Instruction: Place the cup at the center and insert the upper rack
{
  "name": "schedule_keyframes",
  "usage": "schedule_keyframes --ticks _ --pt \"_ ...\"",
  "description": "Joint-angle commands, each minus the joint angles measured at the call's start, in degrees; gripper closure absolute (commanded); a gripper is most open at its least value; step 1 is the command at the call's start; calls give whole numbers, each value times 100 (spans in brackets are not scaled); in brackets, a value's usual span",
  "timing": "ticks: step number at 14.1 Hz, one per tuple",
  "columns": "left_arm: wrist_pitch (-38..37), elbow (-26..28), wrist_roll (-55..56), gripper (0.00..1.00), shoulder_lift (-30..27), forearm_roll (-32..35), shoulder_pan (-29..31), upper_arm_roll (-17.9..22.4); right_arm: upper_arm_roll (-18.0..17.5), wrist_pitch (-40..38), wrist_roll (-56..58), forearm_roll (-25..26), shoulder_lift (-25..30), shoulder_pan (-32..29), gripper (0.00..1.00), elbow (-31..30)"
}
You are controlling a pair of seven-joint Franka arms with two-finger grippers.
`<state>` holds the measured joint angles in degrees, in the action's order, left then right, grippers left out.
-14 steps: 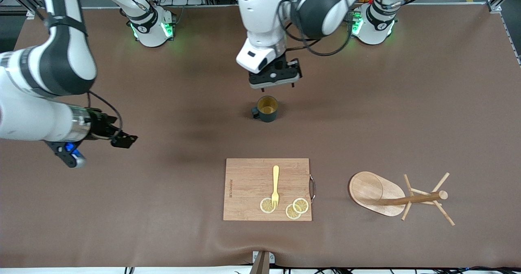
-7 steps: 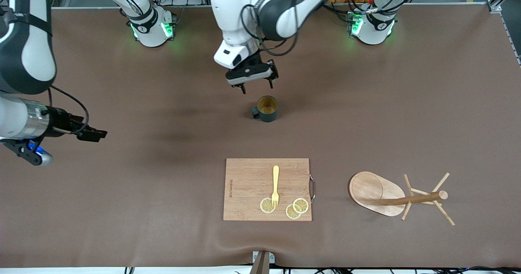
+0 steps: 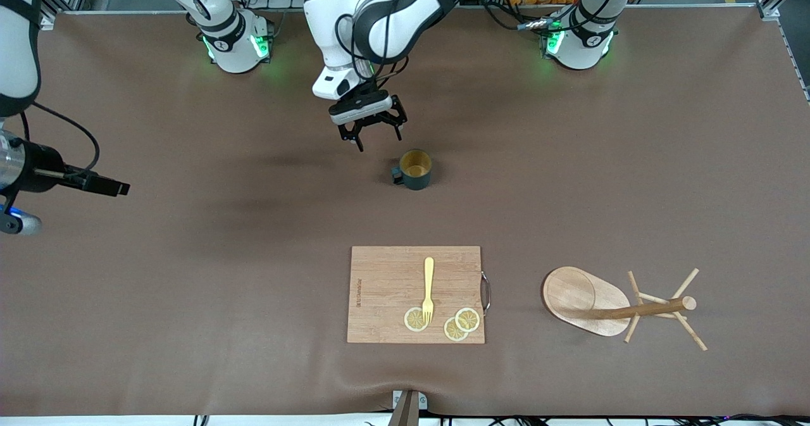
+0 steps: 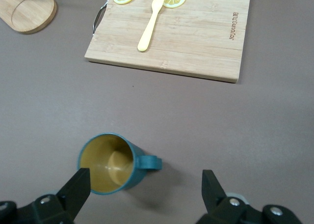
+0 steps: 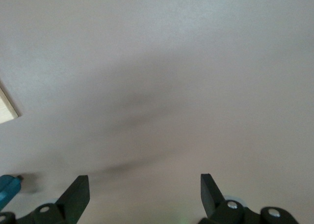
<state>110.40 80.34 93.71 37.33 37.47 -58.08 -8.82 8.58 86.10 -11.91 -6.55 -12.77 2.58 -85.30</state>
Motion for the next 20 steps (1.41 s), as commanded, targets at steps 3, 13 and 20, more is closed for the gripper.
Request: schedule_keyframes --ticks 3,13,20 --pt "25 -186 1393 0 450 305 -230 56 -120 520 354 321 845 32 0 -1040" --pt "148 -186 2767 0 1144 1498 -617 65 -146 1206 392 339 1751 242 0 -1919" --pt "122 -195 2881 0 1452 2281 -696 162 -93 726 188 356 1436 191 0 -851"
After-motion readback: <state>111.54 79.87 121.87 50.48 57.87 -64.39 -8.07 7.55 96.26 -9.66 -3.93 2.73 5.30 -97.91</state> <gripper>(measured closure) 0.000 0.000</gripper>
